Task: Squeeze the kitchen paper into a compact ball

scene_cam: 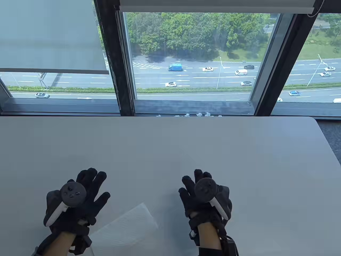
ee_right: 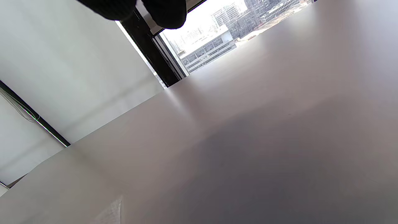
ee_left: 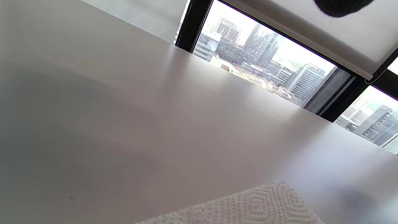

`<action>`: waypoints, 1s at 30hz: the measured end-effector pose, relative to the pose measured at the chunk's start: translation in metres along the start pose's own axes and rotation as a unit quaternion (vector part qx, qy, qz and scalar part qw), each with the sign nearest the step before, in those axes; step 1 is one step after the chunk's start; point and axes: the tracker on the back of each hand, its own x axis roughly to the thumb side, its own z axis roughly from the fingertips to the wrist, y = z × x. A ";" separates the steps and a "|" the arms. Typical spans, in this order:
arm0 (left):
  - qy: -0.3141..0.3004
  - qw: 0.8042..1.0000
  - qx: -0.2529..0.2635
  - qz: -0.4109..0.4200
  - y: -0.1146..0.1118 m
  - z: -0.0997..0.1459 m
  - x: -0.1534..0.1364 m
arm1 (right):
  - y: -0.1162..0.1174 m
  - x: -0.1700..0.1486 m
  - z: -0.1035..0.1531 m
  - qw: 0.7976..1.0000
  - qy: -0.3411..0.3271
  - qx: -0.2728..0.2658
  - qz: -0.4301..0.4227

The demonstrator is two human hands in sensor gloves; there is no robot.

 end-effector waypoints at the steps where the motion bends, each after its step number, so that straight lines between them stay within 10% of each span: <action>1: 0.001 1.000 0.000 -0.001 0.000 0.000 0.000 | 0.002 -0.001 -0.001 1.000 0.002 0.006 0.000; 10: -0.019 1.000 0.010 0.011 0.006 0.005 0.006 | 0.001 0.000 -0.002 1.000 0.000 0.015 -0.009; 21: -0.258 0.959 -0.105 0.054 -0.023 0.038 0.065 | -0.002 0.011 0.000 0.999 -0.021 0.014 -0.022; 30: -0.103 0.940 -0.247 -0.211 -0.098 0.005 0.062 | 0.009 0.015 -0.002 0.998 -0.027 0.050 -0.011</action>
